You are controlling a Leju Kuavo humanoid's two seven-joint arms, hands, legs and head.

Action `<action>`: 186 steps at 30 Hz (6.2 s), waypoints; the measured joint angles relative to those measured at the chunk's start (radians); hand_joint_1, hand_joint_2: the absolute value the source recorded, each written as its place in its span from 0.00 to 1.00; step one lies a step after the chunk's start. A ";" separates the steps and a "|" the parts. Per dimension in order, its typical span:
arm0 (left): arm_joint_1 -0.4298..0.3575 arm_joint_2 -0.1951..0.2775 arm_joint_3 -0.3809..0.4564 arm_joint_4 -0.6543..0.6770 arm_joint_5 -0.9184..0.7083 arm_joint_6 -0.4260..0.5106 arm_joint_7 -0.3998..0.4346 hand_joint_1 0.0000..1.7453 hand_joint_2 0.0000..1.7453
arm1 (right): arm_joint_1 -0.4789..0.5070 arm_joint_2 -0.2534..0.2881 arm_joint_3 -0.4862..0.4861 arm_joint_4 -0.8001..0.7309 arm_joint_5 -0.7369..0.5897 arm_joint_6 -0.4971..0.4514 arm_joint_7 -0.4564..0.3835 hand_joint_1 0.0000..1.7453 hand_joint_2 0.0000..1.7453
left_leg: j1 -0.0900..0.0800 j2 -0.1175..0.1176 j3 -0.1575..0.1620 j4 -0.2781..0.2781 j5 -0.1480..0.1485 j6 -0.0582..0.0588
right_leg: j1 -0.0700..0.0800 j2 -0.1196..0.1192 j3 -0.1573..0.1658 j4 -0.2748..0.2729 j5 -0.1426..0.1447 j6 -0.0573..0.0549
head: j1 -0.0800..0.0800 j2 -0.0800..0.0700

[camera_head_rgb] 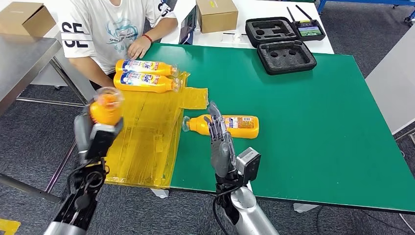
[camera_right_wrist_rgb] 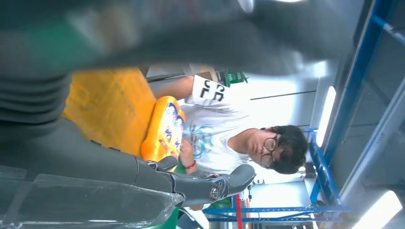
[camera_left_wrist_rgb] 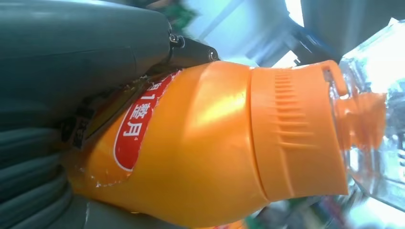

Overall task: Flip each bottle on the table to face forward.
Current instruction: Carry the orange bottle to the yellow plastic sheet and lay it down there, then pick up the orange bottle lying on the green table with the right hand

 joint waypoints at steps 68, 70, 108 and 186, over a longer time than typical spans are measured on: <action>-0.503 0.034 -0.438 0.800 -0.040 -0.869 -0.101 0.00 0.00 | -0.058 0.002 0.063 0.126 -0.062 0.029 0.030 0.00 1.00 | 0.000 -0.001 0.003 0.000 0.001 0.001 | 0.000 0.000 0.005 0.001 0.000 0.000 | 0.000 0.000; -0.483 0.036 -0.392 0.785 0.056 -0.899 -0.161 0.00 0.00 | -0.055 0.002 0.064 0.126 -0.055 0.024 0.037 0.00 1.00 | 0.000 -0.001 0.003 0.000 0.001 0.001 | 0.000 0.000 0.005 0.001 0.000 0.000 | 0.000 0.000; -0.107 -0.081 0.111 0.134 0.547 0.108 -0.259 0.00 1.00 | -0.194 -0.232 0.043 0.135 0.780 -0.001 0.528 0.00 1.00 | -0.001 -0.001 0.001 0.000 0.001 0.001 | 0.000 -0.001 0.003 0.000 0.000 0.001 | 0.000 0.000; 0.000 -0.085 0.040 0.126 0.733 -0.003 -0.253 0.00 1.00 | -0.457 -0.230 0.088 0.708 0.687 0.161 0.417 1.00 1.00 | 0.000 0.001 0.005 0.000 0.000 0.001 | 0.000 0.003 0.006 0.000 0.001 0.001 | 0.000 0.000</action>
